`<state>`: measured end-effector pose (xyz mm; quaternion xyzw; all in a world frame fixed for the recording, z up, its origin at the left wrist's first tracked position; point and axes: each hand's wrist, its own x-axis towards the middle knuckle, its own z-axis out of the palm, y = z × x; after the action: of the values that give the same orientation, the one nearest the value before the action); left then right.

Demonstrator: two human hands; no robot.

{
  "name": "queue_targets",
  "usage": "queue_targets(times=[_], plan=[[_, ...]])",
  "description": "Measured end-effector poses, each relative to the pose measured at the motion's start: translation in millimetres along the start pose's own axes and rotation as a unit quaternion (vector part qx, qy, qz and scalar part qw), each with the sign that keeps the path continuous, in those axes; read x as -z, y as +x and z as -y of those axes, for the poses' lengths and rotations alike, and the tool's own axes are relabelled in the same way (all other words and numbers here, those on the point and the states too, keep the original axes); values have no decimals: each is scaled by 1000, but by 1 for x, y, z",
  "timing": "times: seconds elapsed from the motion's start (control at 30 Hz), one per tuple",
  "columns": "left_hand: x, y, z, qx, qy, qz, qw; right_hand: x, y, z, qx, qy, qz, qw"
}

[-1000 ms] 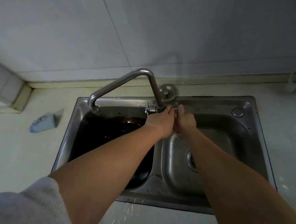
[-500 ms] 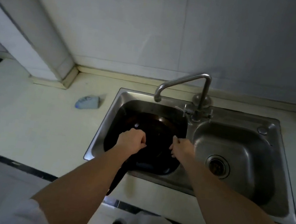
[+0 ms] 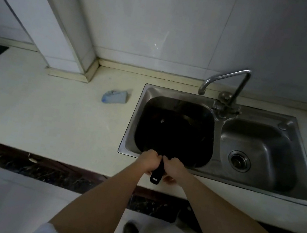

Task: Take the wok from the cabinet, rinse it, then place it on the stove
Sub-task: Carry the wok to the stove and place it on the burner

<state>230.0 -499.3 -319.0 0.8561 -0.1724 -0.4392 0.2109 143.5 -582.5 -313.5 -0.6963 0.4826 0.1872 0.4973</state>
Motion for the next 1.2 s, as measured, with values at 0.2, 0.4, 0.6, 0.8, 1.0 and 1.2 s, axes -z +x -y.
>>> queue_targets(times=[0.2, 0.4, 0.6, 0.8, 1.0, 1.2], plan=[[3, 0, 10, -46, -9, -9, 999, -22, -12, 8, -37, 126, -17, 991], [13, 5, 10, -63, -40, -68, 995, -25, -3, 3, -65, 229, 15, 971], [12, 17, 14, -46, -45, -81, 995, -24, -20, 12, -91, 414, 70, 903], [7, 21, 10, -26, -43, -32, 998, -30, -18, 11, -117, 443, 66, 886], [-6, 23, 12, 62, -179, 57, 980, -35, -13, -6, -78, 298, -32, 951], [-31, 8, -17, 113, -342, 164, 918, -13, -29, -24, -25, 226, -29, 973]])
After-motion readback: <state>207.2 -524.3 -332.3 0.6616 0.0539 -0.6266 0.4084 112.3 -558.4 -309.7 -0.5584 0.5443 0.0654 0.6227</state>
